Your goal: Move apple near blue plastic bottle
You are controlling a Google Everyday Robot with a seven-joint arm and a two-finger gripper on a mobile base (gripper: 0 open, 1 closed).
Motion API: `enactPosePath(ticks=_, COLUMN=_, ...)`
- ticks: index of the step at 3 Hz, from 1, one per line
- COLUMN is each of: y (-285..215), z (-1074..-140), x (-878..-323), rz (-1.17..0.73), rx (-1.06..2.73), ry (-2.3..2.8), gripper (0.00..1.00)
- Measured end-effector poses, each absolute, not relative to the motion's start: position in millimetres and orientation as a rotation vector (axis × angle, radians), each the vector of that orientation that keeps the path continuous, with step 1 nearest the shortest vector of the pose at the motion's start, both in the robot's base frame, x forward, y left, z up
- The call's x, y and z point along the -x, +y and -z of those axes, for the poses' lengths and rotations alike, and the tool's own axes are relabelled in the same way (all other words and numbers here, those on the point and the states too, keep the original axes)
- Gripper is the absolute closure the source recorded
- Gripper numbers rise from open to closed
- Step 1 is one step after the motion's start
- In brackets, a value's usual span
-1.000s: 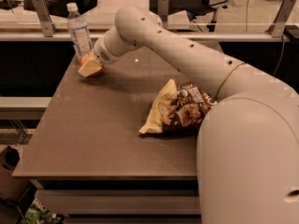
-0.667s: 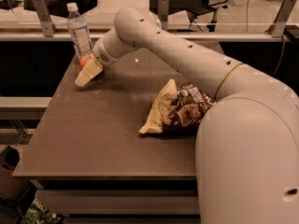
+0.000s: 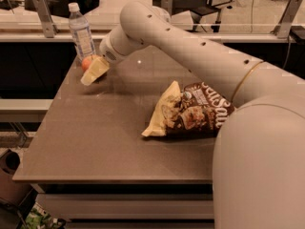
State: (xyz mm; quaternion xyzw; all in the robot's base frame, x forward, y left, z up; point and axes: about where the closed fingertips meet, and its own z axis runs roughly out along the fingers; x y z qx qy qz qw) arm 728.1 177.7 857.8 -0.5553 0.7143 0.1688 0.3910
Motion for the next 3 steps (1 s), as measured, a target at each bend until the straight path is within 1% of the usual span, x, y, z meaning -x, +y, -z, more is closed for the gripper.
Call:
enactPosePath(ticks=2, y=111, z=-923, x=-706, rz=-0.251, rx=1.283, ry=1.881, gripper=0.00)
enactPosePath(ticks=3, y=73, z=-955, x=-702, rz=-0.232, rx=1.208, ry=1.865, gripper=0.00)
